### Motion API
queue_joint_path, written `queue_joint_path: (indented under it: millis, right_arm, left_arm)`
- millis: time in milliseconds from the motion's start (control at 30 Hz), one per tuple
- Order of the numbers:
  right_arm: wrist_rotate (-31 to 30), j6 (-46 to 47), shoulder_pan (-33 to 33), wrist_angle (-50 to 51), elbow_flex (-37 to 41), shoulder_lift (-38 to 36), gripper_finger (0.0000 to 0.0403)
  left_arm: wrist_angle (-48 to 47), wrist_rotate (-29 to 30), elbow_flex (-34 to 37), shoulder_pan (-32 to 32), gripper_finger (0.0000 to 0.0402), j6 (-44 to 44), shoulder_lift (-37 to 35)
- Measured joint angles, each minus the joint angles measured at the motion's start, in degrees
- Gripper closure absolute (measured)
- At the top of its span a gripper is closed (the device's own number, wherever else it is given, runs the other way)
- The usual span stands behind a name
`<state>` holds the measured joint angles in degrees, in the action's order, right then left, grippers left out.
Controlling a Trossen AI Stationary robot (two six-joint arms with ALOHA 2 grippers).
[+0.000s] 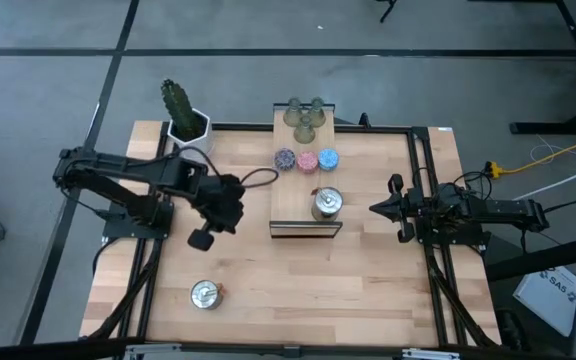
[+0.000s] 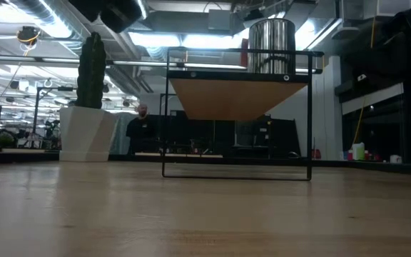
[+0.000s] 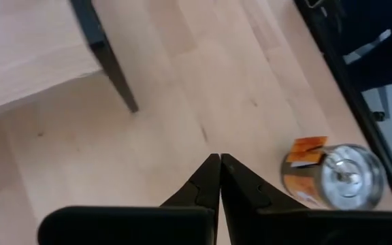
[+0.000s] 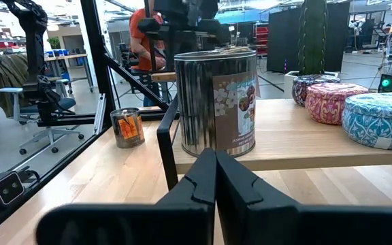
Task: Pick & Place candle stick holders
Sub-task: Put the silver scented candle can on the shelf
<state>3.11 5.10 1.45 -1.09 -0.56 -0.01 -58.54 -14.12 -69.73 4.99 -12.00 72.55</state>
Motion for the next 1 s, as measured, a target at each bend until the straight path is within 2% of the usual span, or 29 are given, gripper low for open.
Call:
queue_joint_path:
  millis: [267, 600, 1000]
  right_arm:
    - [0.0, 0.0, 0.0, 0.0, 0.0, 0.0, 0.0398]
    - [0.0, 0.0, 0.0, 0.0, 0.0, 0.0, 0.0398]
    - [0.0, 0.0, 0.0, 0.0, 0.0, 0.0, 0.0398]
  left_arm:
    - [0.0, 0.5, 0.0, 5.9, 0.0358, 6.9, 0.0]
    - [0.0, 4.0, 0.0, 13.4, 0.0261, 11.6, 0.0]
    - [0.0, 9.5, 0.0, 19.4, 0.0154, 16.6, 0.0]
